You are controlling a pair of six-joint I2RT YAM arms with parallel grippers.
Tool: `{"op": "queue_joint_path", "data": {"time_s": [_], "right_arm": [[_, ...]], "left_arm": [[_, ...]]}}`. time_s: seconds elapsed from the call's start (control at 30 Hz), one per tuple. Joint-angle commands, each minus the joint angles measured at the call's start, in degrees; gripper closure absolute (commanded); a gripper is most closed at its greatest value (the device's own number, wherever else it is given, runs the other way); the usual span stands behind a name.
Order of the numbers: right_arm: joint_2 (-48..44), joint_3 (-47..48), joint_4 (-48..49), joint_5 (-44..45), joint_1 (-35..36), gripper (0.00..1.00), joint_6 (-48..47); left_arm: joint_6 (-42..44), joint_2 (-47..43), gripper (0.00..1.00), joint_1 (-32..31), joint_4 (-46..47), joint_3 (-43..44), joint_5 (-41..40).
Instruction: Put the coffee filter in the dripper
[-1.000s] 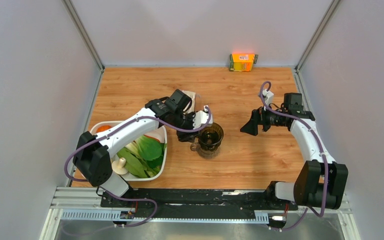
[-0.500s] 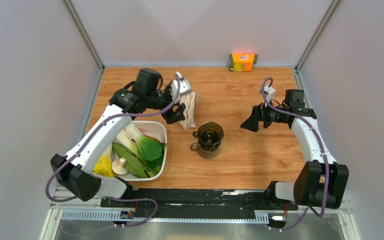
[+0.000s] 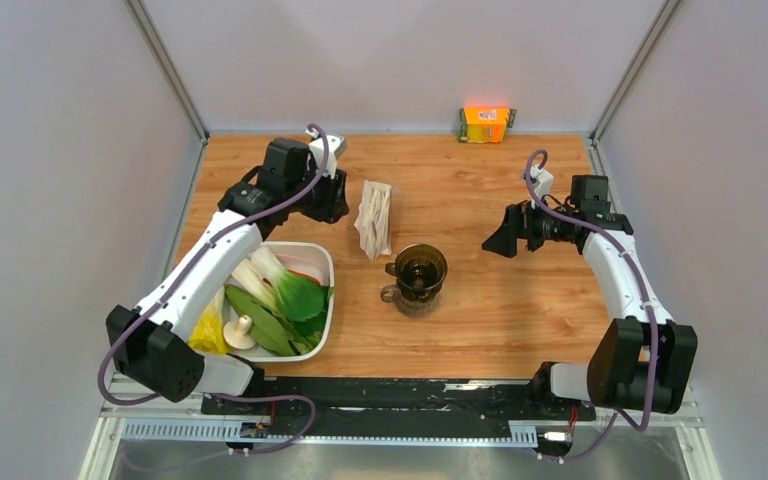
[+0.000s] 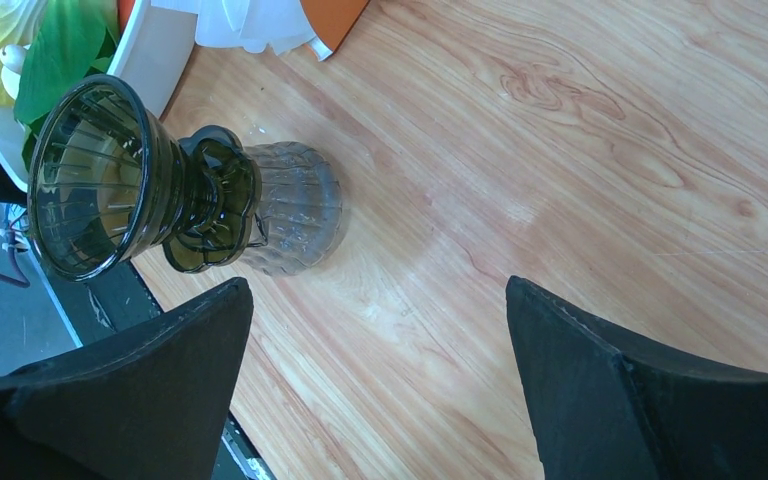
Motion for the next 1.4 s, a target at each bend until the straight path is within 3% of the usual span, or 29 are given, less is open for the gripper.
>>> {"op": "queue_joint_path", "data": {"time_s": [0.0,0.27,0.7,1.37], "right_arm": [[-0.2,0.5,2.5,0.4,0.1,0.0,1.7],[0.5,-0.3,3.1,0.6,0.1,0.0,1.8],[2.0,-0.5,3.4,0.1,0.1,0.0,1.9],[2.2,-0.5,3.5,-0.2,0.2,0.0,1.9]], "left_arm": [[-8.4,1.8,0.56,0.1,6.1,-2.2,-1.1],[-8.3,5.6,0.66,1.2,12.2,-4.4,1.7],[-6.4,12.7,0.72,1.4,18.7,-5.3,4.3],[-5.3,15.8,0.82,2.0,20.0,-4.9,3.8]]}}
